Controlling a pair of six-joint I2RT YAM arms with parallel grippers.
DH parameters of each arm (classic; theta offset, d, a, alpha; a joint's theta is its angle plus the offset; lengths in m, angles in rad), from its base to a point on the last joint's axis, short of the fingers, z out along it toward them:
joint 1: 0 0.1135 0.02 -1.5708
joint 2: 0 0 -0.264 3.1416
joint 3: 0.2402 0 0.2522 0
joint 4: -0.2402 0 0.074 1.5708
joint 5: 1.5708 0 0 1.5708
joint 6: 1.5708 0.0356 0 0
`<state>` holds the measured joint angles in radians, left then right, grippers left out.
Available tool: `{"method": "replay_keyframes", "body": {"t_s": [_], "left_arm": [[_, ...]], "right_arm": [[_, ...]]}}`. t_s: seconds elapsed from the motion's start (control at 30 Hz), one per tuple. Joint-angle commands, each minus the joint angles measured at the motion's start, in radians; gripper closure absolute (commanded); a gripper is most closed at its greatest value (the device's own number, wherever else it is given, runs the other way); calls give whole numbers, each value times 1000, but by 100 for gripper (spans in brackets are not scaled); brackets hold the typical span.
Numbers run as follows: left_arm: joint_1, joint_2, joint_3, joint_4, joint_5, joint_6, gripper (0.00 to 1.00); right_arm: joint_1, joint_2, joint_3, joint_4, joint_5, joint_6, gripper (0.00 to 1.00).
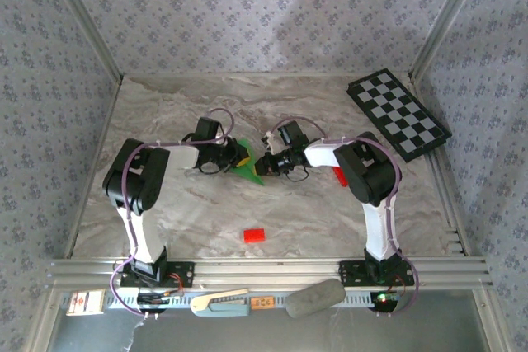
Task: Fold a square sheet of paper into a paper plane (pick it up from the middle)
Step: Fourth fold the wing at the center of the table.
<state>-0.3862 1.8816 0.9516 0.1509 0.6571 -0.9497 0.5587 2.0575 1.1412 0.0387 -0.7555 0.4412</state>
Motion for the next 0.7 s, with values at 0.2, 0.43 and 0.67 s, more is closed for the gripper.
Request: {"method": "replay_keyframes", "body": {"t_s": [0.2, 0.43, 0.67], "left_arm": [[0, 30, 28, -13, 17, 26, 88], [0, 39, 29, -20, 12, 31, 88], [0, 51, 27, -19, 10, 29, 88]], "right_arm": [[-14, 72, -8, -124, 84, 1, 90], [-13, 74, 0, -144, 87, 1, 90], [-13, 69, 4, -149, 81, 4, 87]]}}
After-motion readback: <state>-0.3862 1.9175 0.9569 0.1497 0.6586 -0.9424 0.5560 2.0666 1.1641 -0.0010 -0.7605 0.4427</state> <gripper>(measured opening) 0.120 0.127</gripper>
